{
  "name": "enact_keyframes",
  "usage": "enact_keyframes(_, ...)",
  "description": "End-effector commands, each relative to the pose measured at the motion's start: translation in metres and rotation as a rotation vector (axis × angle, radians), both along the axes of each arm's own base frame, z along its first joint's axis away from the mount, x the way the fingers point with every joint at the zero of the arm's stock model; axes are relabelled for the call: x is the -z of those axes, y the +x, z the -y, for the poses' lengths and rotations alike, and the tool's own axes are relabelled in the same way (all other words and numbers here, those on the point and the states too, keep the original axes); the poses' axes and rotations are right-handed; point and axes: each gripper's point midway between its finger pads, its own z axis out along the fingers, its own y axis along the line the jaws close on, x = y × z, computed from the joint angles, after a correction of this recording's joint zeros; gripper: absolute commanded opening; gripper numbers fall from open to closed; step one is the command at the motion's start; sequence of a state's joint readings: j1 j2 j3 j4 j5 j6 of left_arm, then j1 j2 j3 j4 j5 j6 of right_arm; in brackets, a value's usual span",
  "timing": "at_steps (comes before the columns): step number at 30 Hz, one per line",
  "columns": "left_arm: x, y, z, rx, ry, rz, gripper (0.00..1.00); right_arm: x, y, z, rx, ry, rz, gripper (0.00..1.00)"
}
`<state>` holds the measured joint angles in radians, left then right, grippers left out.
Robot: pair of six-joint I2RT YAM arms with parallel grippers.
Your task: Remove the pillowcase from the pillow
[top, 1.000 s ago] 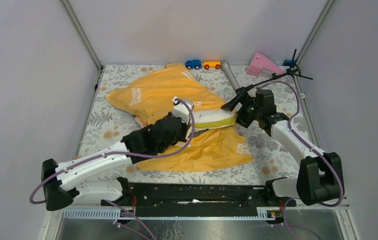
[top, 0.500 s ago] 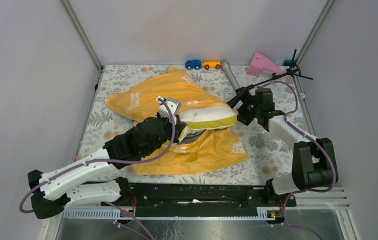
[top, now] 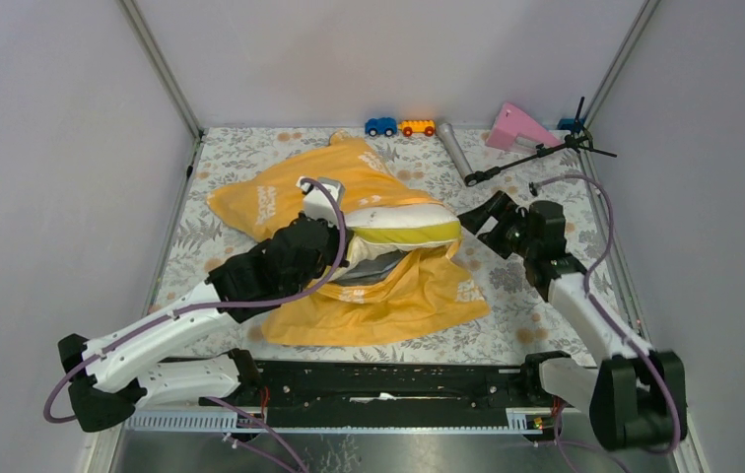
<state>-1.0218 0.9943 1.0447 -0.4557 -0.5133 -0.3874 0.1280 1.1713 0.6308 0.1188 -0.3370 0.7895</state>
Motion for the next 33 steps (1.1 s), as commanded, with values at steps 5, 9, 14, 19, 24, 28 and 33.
enact_keyframes(5,-0.087,0.03,-0.035,-0.184,-0.136,0.153,0.0,-0.037,-0.026,-0.011,-0.177,-0.049,0.341,0.97)
enact_keyframes(9,-0.106,0.026,-0.031,-0.145,-0.163,0.177,0.0,-0.053,-0.039,-0.028,-0.283,0.024,0.457,0.95)
enact_keyframes(14,-0.111,0.022,-0.019,-0.079,-0.181,0.17,0.0,-0.064,-0.046,-0.04,-0.356,0.058,0.526,0.94)
enact_keyframes(19,-0.113,0.019,-0.012,-0.039,-0.196,0.165,0.0,-0.077,-0.046,-0.049,-0.396,0.09,0.575,0.93)
enact_keyframes(24,-0.126,0.012,-0.009,0.011,-0.233,0.183,0.0,-0.077,-0.027,-0.046,-0.348,0.078,0.549,0.71)
enact_keyframes(28,-0.141,0.0,-0.01,0.059,-0.28,0.208,0.0,-0.078,-0.017,-0.054,-0.347,0.139,0.527,0.56)
enact_keyframes(33,-0.162,-0.017,-0.014,0.129,-0.352,0.244,0.0,-0.076,-0.006,-0.077,-0.364,0.179,0.49,0.48)
